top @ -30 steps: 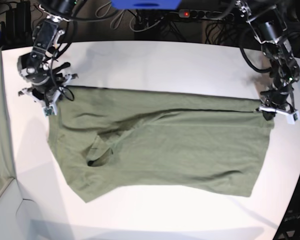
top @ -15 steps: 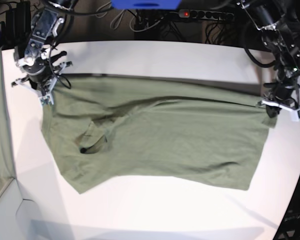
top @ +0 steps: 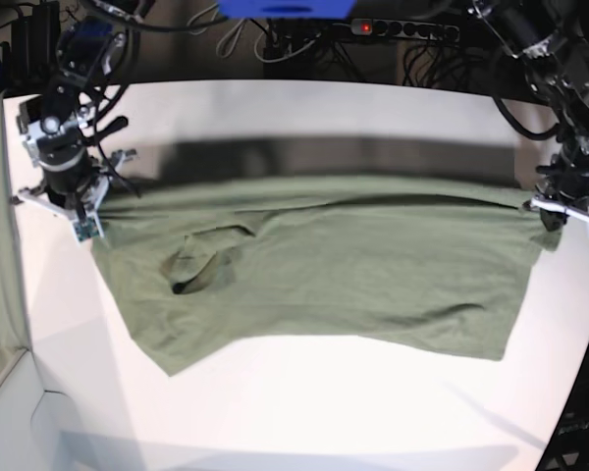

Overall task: Layout the t-shirt on the table in an organized manner, then fold the t-shirt properly
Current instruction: 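Pull the held fabric with both grippers back toward the shirt's folded edge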

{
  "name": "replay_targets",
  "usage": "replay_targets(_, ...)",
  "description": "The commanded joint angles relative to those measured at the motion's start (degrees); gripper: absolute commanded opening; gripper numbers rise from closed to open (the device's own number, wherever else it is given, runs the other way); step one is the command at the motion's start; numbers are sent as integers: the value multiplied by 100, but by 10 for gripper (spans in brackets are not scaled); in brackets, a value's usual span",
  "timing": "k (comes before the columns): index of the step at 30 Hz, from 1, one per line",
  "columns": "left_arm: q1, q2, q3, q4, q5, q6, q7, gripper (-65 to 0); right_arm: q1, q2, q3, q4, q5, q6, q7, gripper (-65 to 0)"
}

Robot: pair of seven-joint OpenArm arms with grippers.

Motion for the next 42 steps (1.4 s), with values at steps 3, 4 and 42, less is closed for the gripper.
replay_targets(3,-251,-122,-11,-128,-68,25,-219,-650,281,47,-240,-127,-35,-66,36,-650)
replay_targets(4,-348,-131,-11,-207,-68,25,-210,-650,377,47,-275,-241,-44,-66,36,-650)
replay_targets(42,-76,-272,-11,-893,-77,7,-201,-650,-1082,-93,-240,-109,-422,-66,36,-650)
